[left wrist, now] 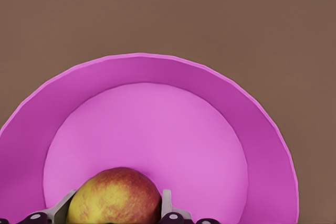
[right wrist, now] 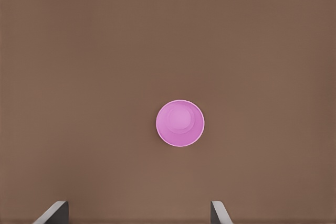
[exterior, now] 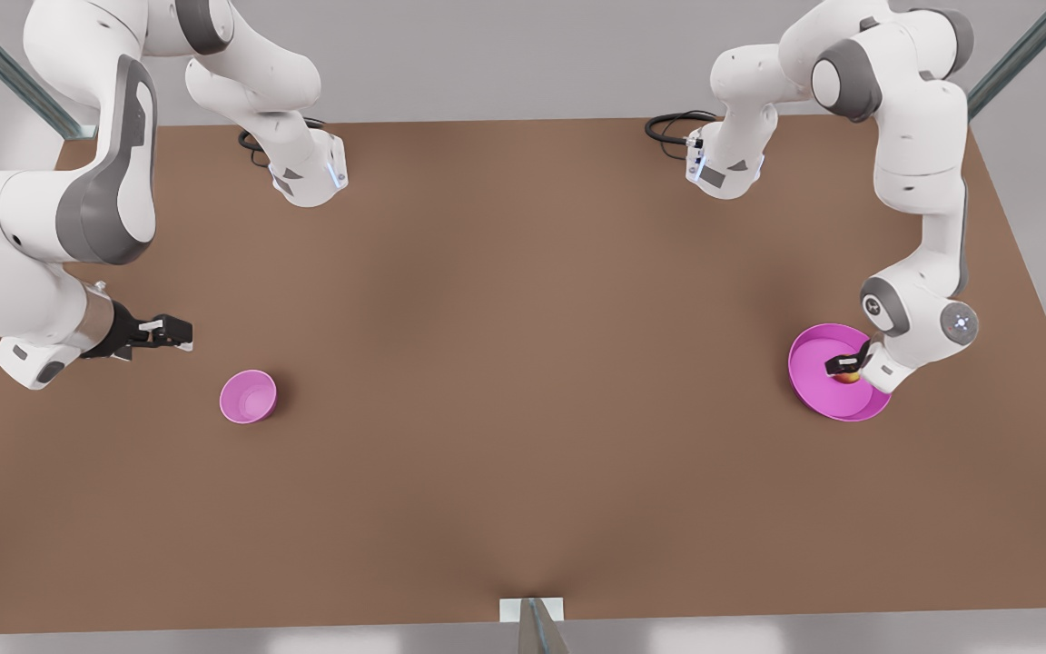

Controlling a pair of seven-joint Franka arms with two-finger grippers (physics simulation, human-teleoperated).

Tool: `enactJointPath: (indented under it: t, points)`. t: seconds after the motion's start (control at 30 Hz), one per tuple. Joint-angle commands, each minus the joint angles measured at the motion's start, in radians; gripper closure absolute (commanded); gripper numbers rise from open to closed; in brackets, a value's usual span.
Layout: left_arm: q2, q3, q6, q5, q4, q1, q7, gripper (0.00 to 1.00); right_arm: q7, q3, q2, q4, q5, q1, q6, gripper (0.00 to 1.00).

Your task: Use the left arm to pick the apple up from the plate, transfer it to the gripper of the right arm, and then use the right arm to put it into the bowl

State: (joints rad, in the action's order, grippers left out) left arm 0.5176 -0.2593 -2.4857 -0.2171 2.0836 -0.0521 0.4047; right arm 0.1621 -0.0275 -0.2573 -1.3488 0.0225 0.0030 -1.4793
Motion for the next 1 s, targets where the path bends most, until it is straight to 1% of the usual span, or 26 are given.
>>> enactJointPath:
  t: [0.0, 0.23, 0.3, 0.4, 0.5, 0.53, 0.6, 0.63, 0.67, 0.7, 0.73, 0.77, 0.87, 0.93, 0.97]
  points:
    - [0.007, 0.0, -0.004, -0.001, 0.0, 0.0, 0.071, 0.21, 0.011, 0.0, 0.001, 0.0, 0.0, 0.0, 0.001, 0.0]
    - [0.002, 0.002, -0.001, 0.001, 0.0, 0.005, 0.071, 0.23, 0.011, 0.0, 0.001, 0.0, 0.0, 0.0, 0.001, 0.0]
    - [-0.016, 0.003, 0.001, 0.004, -0.017, 0.011, 0.072, 0.23, 0.011, 0.0, 0.001, 0.0, 0.0, 0.0, 0.001, 0.0]
    - [-0.097, 0.006, 0.008, 0.004, -0.04, 0.049, 0.069, 0.23, 0.011, 0.0, 0.001, 0.0, 0.0, 0.0, 0.001, 0.0]
    - [-0.094, 0.106, 0.047, -0.005, -0.174, 0.063, 0.056, 0.23, 0.011, 0.0, 0.001, 0.0, 0.0, 0.0, 0.001, 0.0]
    - [-0.093, 0.109, 0.047, -0.01, -0.201, 0.118, -0.007, 0.23, 0.011, 0.0, 0.001, 0.0, 0.001, 0.0, 0.001, 0.0]
    - [-0.059, 0.109, 0.047, -0.01, -0.283, 0.314, -0.321, 0.23, 0.011, 0.0, 0.001, 0.0, 0.002, 0.0, 0.001, 0.0]
    - [-0.025, 0.109, 0.047, -0.01, -0.327, 0.383, -0.444, 0.23, 0.011, 0.0, 0.001, 0.0, 0.002, 0.0, 0.001, 0.0]
    - [-0.022, 0.109, 0.047, -0.01, -0.338, 0.422, -0.521, 0.23, 0.01, 0.0, 0.001, 0.0, 0.002, 0.0, 0.001, 0.0]
    - [-0.011, 0.111, 0.047, -0.062, -0.361, 0.465, -0.547, 0.23, 0.005, 0.003, 0.001, 0.0, 0.004, 0.002, 0.001, 0.0]
    - [0.013, 0.127, 0.047, -0.172, -0.387, 0.492, -0.543, 0.23, -0.003, 0.009, 0.001, 0.0, 0.005, 0.009, -0.001, 0.0]
    - [0.039, 0.155, 0.047, -0.252, -0.428, 0.494, -0.541, 0.23, -0.004, 0.006, 0.001, 0.0, 0.108, 0.002, -0.001, 0.0]
    - [0.098, 0.275, 0.047, -0.478, -0.523, 0.475, -0.489, 0.23, -0.019, 0.0, -0.022, -0.001, 0.252, 0.0, -0.003, 0.0]
    - [0.124, 0.302, 0.065, -0.699, -0.563, 0.471, -0.27, 0.23, -0.018, 0.0, -0.043, -0.001, 0.384, -0.023, -0.003, 0.0]
    - [0.171, 0.342, 0.105, -0.83, -0.637, 0.462, -0.052, 0.23, -0.018, 0.0, -0.059, 0.0, 0.435, -0.023, -0.006, 0.0]
